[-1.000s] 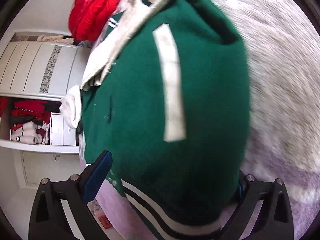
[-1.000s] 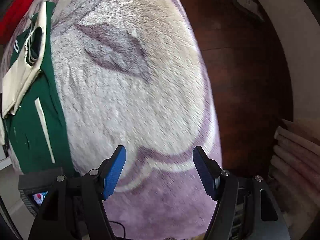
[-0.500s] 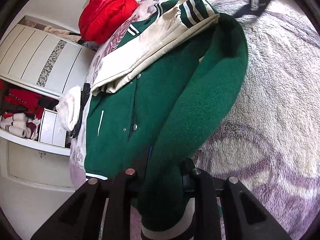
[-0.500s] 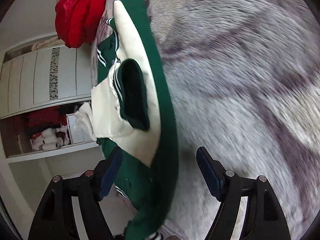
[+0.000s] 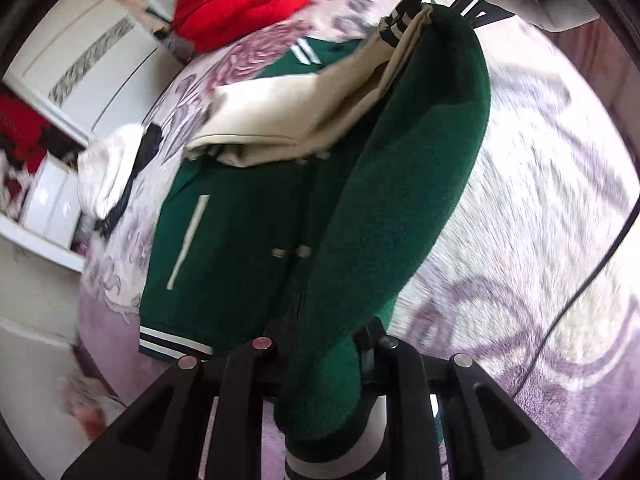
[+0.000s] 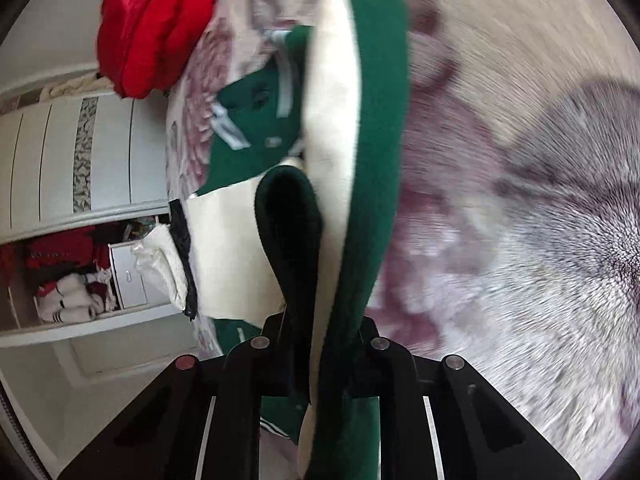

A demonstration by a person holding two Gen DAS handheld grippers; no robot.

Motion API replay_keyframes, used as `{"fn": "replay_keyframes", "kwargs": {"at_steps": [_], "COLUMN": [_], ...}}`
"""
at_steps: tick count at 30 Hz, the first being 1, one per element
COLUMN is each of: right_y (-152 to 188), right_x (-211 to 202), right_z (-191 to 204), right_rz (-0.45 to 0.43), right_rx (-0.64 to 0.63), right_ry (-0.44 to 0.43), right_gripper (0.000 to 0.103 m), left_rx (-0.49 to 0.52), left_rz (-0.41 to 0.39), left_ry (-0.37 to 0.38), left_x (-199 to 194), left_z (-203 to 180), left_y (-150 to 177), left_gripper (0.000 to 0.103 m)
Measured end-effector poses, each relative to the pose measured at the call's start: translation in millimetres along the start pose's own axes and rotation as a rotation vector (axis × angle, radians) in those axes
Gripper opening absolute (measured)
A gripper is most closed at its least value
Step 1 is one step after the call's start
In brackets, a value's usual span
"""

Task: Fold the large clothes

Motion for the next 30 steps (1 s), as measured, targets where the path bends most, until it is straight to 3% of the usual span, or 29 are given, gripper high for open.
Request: {"fn": "replay_keyframes", "kwargs": {"at_steps": [2, 7, 11, 15, 17, 18, 20, 22, 24, 26, 27, 30], "right_y": [15, 39, 47, 55, 63, 69, 76, 79, 91, 108, 116, 153], "right_x": [-12, 32, 120, 229, 274, 298, 321, 325, 318, 301, 290, 244], "right_z": [44, 162, 228, 269, 279, 285, 288, 289, 291, 288, 284, 255], "right_rz": [-0.008, -0.023, -0.019, -0.006, 0.024, 0.062, 0.089, 0.092, 0.13, 0.154, 0.16, 0.163], "right_rx": [-0.051, -0.132, -0.114, -0.145, -0.182, -0.18, -0.155, -0.139, -0.137, -0.152, -0.158, -0.176], "right_ry": [0.035, 0.161, 0.309, 0.468, 0.538, 0.545, 0.514, 0.483, 0.434, 0.385, 0.368, 0.341], "right_gripper": [0.017, 0.017, 0.017, 0.017, 0.029, 0.047, 0.066, 0.067, 0.067, 0.067, 0.068, 0.075], "left_rx": [-0.063, -0.234, -0.354, -0.48, -0.517, -0.539, -0.578, -0.64, -0.669, -0.696, -0.692, -0.641], "left_rz": [0.001, 0.038, 0.126, 0.251, 0.3, 0.315, 0.315, 0.311, 0.328, 0.326, 0.335, 0.373], "left_ry": [0.051, 0.125, 0.228, 0.375, 0.466, 0.504, 0.6, 0.696, 0.72, 0.754, 0.759, 0.684], "left_x": [-2, 25, 86, 165, 192, 201, 209, 205, 201, 194, 191, 186], "left_z": [36, 145, 216, 264, 268, 271, 279, 291, 304, 315, 318, 333], "left_y": [-2, -1, 20, 64, 85, 95, 111, 124, 137, 150, 154, 170], "left_gripper": [0.016, 0.016, 0.021, 0.024, 0.035, 0.038, 0.038, 0.038, 0.058, 0.063, 0.061, 0.059]}}
Point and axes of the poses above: each gripper's, at about its wrist camera, not at the fingertips, and x roughly the way its jaws point, z to its left, y to its underside, the point moved 9 cm from there along x, roughly the way its jaws point, and after that the axes turned 7 degrees about x, right-handed, at the moved point
